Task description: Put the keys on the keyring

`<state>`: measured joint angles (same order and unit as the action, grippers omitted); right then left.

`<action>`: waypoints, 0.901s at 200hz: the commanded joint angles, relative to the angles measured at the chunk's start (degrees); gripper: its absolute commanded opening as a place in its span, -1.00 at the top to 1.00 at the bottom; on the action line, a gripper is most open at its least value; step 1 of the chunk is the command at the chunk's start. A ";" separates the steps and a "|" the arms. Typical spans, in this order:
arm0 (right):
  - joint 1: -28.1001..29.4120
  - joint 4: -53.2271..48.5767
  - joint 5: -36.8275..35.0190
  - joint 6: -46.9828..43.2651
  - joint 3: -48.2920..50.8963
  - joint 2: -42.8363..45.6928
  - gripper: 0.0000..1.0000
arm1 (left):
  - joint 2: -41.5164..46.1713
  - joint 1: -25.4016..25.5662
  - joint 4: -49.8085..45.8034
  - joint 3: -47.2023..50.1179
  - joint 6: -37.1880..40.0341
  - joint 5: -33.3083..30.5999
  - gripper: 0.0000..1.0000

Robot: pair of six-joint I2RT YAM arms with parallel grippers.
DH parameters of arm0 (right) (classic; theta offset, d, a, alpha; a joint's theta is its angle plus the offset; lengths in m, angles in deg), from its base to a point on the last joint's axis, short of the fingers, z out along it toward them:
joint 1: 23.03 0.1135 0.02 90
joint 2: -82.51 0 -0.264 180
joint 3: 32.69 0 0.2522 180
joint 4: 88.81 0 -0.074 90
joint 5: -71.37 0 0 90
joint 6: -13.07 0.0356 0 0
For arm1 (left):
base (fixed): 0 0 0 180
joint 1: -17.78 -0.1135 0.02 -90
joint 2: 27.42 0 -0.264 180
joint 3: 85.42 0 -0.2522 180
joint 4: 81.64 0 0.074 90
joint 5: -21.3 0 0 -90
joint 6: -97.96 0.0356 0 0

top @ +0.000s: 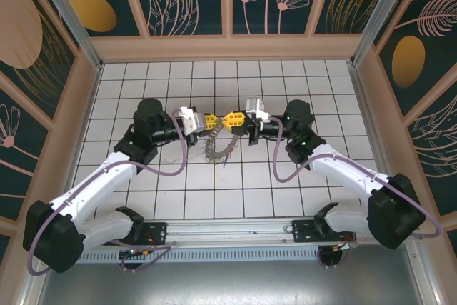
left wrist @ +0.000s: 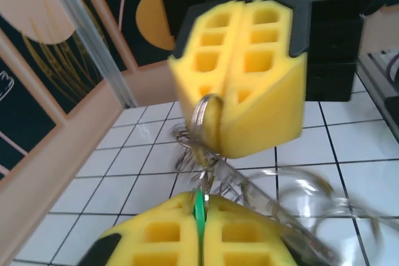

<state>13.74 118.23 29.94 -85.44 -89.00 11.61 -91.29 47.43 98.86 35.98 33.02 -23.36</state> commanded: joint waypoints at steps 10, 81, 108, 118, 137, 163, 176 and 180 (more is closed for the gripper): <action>0.58 12.11 -5.84 7.01 2.80 -0.39 1.00 | 1.88 0.36 1.11 0.98 2.15 0.08 1.00; 2.35 19.24 -14.26 17.71 4.91 -1.09 1.00 | 3.35 3.27 -6.65 -0.22 13.65 -7.49 1.00; 2.95 23.34 -19.82 23.62 5.78 -2.13 1.00 | 3.14 5.65 -7.23 -0.25 16.83 -11.56 1.00; 2.97 24.51 -20.10 25.07 5.72 -2.48 1.00 | 3.19 6.05 -6.82 0.00 17.24 -12.85 1.00; 3.35 25.30 -21.24 26.50 5.72 -2.52 1.00 | 3.65 6.41 -5.69 0.60 17.63 -14.25 1.00; 3.64 21.05 -21.15 25.10 4.71 -2.15 1.00 | 4.82 6.73 -5.17 1.16 19.08 -17.13 1.00; 3.83 16.07 -21.68 22.86 4.16 -1.77 1.00 | 5.91 6.91 -4.48 1.61 20.23 -19.24 1.00; 3.87 14.50 -22.01 22.37 3.99 -1.73 1.00 | 6.30 7.01 -4.16 1.80 20.65 -19.94 1.00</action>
<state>17.39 134.34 12.89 -61.58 -82.44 9.06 -87.38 52.79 94.97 36.75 49.78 -42.40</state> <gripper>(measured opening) 0.049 0.068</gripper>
